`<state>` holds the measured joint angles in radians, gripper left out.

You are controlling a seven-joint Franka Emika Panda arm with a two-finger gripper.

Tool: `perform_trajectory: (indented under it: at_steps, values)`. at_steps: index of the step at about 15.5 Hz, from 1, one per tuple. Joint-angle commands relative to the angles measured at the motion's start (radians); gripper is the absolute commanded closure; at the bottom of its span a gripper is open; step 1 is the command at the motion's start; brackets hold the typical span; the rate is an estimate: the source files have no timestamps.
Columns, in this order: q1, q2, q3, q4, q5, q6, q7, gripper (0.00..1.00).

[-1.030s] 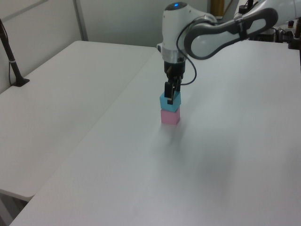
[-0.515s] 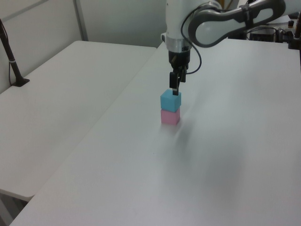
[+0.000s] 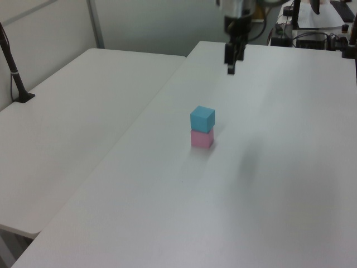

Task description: Put blue cube on pink cube

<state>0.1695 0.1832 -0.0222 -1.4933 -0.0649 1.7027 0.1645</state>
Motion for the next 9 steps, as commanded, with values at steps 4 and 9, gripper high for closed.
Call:
perform_trajectory:
  at_steps: [4, 9]
  values:
    - [-0.087, -0.188, -0.002, -0.139, -0.007, -0.078, -0.031, 0.0]
    - [-0.11, -0.194, -0.004, -0.128, -0.003, -0.11, -0.076, 0.0]
